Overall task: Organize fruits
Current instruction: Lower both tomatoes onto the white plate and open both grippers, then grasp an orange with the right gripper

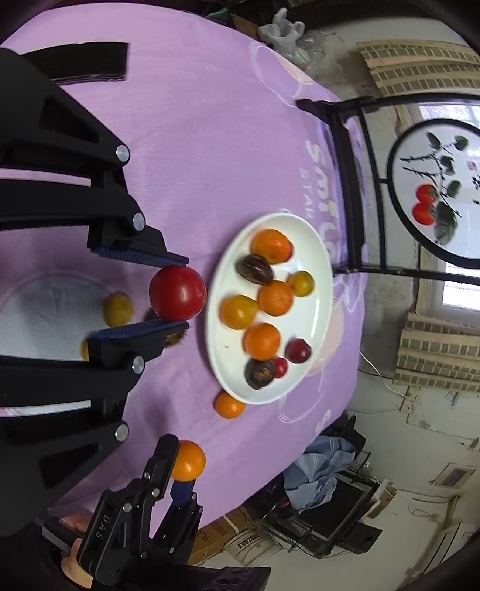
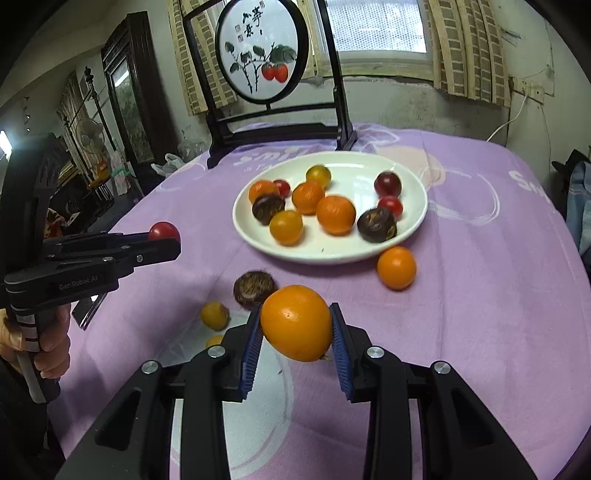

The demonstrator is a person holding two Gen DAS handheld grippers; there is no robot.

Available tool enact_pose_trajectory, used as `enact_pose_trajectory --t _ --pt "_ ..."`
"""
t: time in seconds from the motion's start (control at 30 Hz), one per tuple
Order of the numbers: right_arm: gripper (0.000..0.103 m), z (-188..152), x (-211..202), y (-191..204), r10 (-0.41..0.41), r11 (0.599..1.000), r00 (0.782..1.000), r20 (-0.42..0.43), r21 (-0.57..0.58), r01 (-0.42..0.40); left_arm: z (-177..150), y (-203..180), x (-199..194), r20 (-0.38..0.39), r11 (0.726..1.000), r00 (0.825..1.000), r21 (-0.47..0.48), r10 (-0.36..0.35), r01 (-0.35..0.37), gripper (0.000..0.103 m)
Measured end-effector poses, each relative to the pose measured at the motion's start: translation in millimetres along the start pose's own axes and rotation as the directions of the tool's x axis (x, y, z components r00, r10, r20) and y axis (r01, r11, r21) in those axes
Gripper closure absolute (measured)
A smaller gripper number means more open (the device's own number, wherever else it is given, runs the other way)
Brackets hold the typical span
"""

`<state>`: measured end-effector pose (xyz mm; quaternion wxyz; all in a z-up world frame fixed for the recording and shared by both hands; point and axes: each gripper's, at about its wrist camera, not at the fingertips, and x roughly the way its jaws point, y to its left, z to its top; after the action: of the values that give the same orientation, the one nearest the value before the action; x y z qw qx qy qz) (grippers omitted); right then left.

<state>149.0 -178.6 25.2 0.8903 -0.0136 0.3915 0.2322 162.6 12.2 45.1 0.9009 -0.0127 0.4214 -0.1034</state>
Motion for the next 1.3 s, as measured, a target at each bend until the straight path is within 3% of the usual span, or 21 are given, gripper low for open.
enact_pose_trajectory --t 0.17,0.4,0.67,0.7,0.8,0.93,1.03,1.3 --pt "0.067 34.7 8.5 -9.0 -0.032 0.999 0.999 0.033 -0.014 0.032 37.2 -4.7 14.7 0.021 1.000 1.000 0.014 -0.011 0.010 0.075" --pt "0.067 74.8 59.5 -33.5 -0.084 0.996 0.995 0.061 0.037 0.081 79.9 -1.8 75.1 -0.013 0.999 0.999 -0.013 0.032 -0.032 0.075" --pt "0.067 99.9 120.4 -46.9 -0.112 0.993 0.994 -0.003 0.040 0.112 99.7 5.4 126.2 -0.076 0.997 0.996 -0.058 0.047 -0.051 0.074" --pt "0.066 100.0 122.6 -47.0 -0.105 0.994 0.994 -0.005 0.040 0.106 99.8 7.1 128.0 -0.082 0.996 0.995 -0.073 0.054 -0.060 0.068" --pt "0.054 97.1 118.6 -46.1 -0.092 0.995 0.996 0.012 0.046 0.092 99.6 13.8 120.3 -0.074 0.988 0.995 -0.128 0.072 -0.081 0.044" --pt "0.053 90.7 101.3 -44.2 -0.082 0.995 0.996 0.030 0.054 0.080 98.7 15.9 94.7 -0.029 0.986 0.996 -0.141 0.086 -0.090 0.040" --pt "0.050 84.5 84.3 -42.8 -0.074 0.995 0.996 0.046 0.062 0.071 93.7 11.8 76.4 -0.008 0.985 0.992 -0.115 0.127 -0.127 0.028" --pt "0.043 53.3 35.7 -41.1 -0.062 0.994 0.995 0.080 0.092 0.054 56.0 13.3 34.6 0.017 0.982 0.990 -0.126 0.141 -0.138 0.021"
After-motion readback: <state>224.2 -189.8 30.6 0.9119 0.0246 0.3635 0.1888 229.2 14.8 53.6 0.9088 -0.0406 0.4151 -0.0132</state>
